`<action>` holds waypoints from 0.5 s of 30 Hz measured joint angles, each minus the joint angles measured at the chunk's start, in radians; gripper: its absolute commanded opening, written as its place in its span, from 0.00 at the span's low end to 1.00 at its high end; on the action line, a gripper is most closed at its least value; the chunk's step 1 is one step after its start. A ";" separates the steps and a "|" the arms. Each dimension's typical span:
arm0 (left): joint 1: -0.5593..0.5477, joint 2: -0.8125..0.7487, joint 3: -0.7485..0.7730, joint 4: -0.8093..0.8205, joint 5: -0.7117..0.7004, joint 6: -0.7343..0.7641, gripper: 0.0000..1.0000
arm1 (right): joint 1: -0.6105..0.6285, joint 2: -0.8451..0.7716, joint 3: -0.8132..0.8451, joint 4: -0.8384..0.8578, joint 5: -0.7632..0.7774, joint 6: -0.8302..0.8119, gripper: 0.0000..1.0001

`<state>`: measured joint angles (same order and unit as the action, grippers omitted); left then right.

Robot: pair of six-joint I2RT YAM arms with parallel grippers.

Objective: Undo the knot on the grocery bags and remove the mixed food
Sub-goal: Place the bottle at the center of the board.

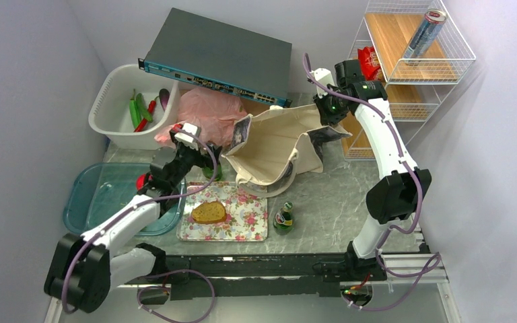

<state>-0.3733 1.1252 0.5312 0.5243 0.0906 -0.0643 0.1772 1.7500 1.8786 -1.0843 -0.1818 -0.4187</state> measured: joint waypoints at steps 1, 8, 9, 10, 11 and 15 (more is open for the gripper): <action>0.000 -0.028 0.001 -0.010 0.000 0.004 0.99 | 0.000 0.000 0.000 0.000 -0.001 -0.001 0.00; 0.005 -0.227 0.095 -0.253 0.086 0.118 0.99 | -0.002 0.000 0.010 -0.017 -0.029 -0.011 0.10; 0.006 -0.259 0.123 -0.303 0.121 0.150 0.99 | -0.003 0.000 0.013 -0.021 -0.037 -0.016 0.13; 0.006 -0.292 0.156 -0.357 0.164 0.191 0.99 | -0.003 0.000 0.013 -0.022 -0.044 -0.020 0.16; 0.006 -0.319 0.189 -0.410 0.211 0.235 0.99 | -0.003 0.000 0.013 -0.023 -0.050 -0.024 0.17; 0.008 -0.373 0.394 -0.713 0.490 0.514 0.99 | -0.005 0.000 0.019 -0.035 -0.076 -0.037 0.21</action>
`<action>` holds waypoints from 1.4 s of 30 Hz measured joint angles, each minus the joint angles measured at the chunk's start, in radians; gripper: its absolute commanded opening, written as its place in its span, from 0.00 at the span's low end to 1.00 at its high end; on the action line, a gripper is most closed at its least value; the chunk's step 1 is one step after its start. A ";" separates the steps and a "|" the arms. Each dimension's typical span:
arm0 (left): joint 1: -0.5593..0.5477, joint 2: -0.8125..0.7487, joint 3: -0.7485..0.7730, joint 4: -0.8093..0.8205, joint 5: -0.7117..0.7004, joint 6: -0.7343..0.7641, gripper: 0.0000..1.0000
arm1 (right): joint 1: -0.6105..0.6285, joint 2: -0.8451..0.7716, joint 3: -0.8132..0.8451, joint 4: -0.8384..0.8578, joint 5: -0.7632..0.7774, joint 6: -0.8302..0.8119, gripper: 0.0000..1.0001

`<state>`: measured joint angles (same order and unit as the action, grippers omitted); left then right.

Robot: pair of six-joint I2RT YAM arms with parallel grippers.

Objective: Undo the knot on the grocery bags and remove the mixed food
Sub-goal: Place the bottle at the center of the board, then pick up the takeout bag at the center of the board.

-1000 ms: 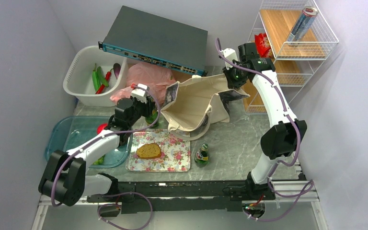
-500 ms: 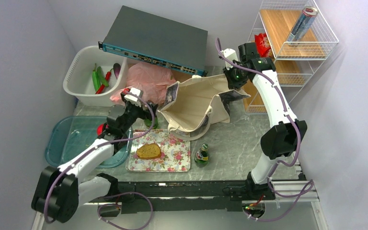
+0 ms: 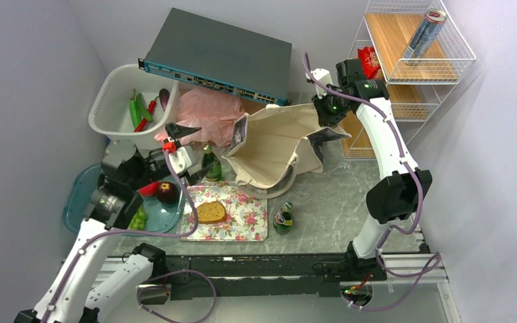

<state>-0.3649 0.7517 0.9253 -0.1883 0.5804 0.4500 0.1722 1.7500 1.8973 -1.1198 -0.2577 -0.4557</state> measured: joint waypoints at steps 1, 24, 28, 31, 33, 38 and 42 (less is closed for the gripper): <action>-0.001 0.014 0.066 -0.084 0.069 0.072 0.98 | 0.000 0.000 0.005 -0.003 -0.007 -0.004 0.25; -0.468 0.653 0.407 -0.601 -0.167 0.683 0.15 | 0.030 0.043 0.114 -0.071 -0.122 -0.093 0.07; -0.463 0.692 0.415 -0.447 -0.206 0.597 0.00 | 0.035 0.043 0.123 -0.094 -0.182 -0.121 0.06; -0.445 0.715 0.438 -0.326 -0.219 0.503 0.00 | 0.036 0.043 0.129 -0.111 -0.236 -0.138 0.24; -0.428 0.725 0.449 -0.242 -0.229 0.434 0.00 | 0.036 0.043 0.138 -0.123 -0.277 -0.153 0.44; -0.373 0.750 0.469 -0.106 -0.247 0.285 0.00 | 0.036 0.029 0.169 -0.164 -0.367 -0.172 0.88; -0.348 0.761 0.470 -0.051 -0.254 0.207 0.00 | 0.043 0.019 0.184 -0.190 -0.448 -0.159 1.00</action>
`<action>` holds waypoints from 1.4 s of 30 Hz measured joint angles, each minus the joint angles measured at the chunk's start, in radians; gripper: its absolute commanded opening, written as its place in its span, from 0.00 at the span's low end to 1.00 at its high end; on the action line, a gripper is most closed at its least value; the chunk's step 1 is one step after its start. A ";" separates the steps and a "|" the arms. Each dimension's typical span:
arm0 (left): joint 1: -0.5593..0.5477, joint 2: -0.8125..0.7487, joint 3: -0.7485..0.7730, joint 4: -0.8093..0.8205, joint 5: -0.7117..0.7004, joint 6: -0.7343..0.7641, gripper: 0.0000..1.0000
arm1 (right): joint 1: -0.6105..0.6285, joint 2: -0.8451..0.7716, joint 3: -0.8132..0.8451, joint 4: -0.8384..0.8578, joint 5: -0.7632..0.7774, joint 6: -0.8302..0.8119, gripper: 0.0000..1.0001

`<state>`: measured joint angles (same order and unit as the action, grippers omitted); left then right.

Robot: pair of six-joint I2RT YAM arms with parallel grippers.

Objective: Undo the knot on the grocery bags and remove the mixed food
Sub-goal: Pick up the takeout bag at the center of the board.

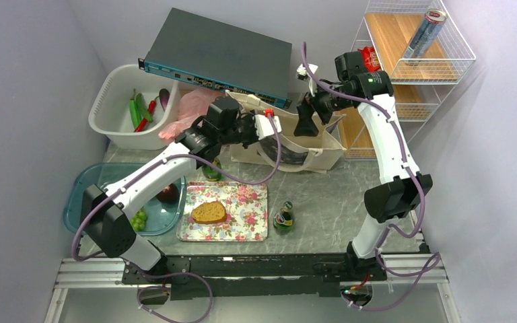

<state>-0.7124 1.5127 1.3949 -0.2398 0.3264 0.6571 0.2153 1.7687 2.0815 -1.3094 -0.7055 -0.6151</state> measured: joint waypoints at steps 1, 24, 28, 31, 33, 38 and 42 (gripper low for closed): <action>0.003 0.004 0.001 0.007 0.000 -0.015 0.00 | 0.003 0.000 0.001 -0.004 -0.014 0.002 1.00; 0.088 0.127 0.129 0.055 0.098 -0.368 0.44 | 0.147 -0.056 -0.157 0.143 0.211 0.055 0.00; 0.094 0.086 0.109 0.088 0.169 -0.423 0.99 | 0.131 -0.088 -0.157 0.148 0.297 0.070 0.00; 0.096 0.000 0.062 0.127 0.213 -0.454 0.99 | 0.115 -0.122 -0.159 0.124 0.335 0.077 0.00; 0.097 -0.067 0.034 0.141 0.234 -0.461 0.99 | 0.105 -0.160 -0.170 0.100 0.356 0.085 0.00; 0.097 -0.170 0.030 0.176 0.254 -0.460 0.99 | 0.092 -0.317 -0.271 0.072 0.441 0.120 0.00; 0.097 -0.196 0.007 0.182 0.257 -0.456 0.99 | 0.081 -0.422 -0.322 0.023 0.506 0.146 0.00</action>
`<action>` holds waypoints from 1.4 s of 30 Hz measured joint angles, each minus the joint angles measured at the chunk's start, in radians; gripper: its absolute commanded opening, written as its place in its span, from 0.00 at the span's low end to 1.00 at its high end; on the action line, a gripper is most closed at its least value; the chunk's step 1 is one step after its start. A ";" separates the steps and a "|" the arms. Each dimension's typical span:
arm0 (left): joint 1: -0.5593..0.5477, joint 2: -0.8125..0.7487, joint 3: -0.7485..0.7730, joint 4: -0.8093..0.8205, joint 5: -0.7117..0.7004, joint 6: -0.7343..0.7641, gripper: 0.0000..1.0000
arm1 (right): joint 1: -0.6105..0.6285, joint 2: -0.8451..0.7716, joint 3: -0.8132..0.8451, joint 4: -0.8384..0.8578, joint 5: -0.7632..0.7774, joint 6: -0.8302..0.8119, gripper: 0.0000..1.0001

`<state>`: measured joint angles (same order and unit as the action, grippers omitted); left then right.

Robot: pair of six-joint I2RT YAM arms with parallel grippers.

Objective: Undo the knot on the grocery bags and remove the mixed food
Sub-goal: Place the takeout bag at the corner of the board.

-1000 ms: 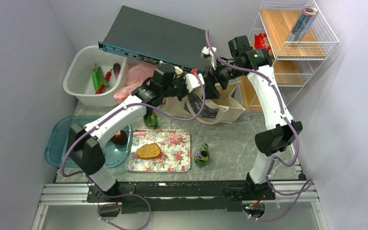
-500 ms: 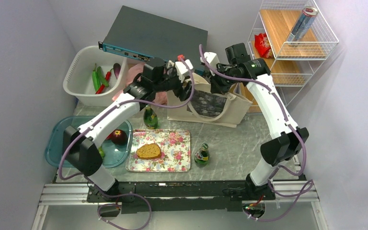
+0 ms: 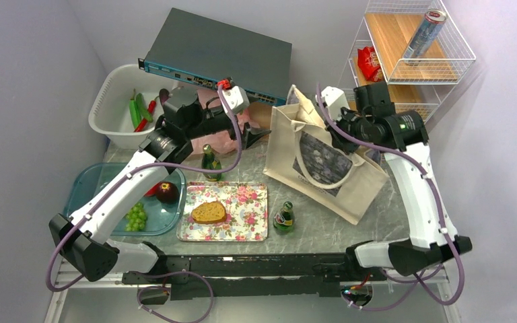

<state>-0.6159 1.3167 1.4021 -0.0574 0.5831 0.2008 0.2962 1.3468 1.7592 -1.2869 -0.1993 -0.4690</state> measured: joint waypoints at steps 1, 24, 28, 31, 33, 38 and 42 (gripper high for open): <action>0.000 0.000 -0.007 -0.002 0.000 0.002 0.99 | -0.002 -0.017 0.000 -0.016 0.016 0.003 0.00; 0.000 0.003 -0.041 -0.028 0.047 0.023 0.99 | -0.146 -0.363 -0.198 -0.239 0.512 0.131 0.00; 0.000 0.011 -0.041 -0.021 0.058 0.023 0.99 | -0.215 -0.406 -0.248 -0.228 0.566 0.164 0.00; 0.000 0.031 -0.041 -0.023 0.064 0.024 0.99 | -0.262 -0.422 -0.284 -0.188 0.595 0.183 0.00; 0.000 0.042 -0.041 -0.025 0.065 0.027 0.99 | -0.278 -0.426 -0.301 -0.154 0.611 0.190 0.00; 0.006 0.045 -0.041 -0.034 0.066 0.040 0.99 | -0.346 -0.406 -0.308 -0.054 0.613 0.204 0.00; 0.009 0.045 -0.049 -0.043 0.064 0.050 0.99 | -0.468 -0.369 -0.309 0.043 0.554 0.198 0.03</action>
<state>-0.6071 1.3621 1.3529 -0.1009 0.6476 0.2504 -0.1722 0.9779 1.4506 -1.2442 0.3550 -0.2714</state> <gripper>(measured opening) 0.994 0.028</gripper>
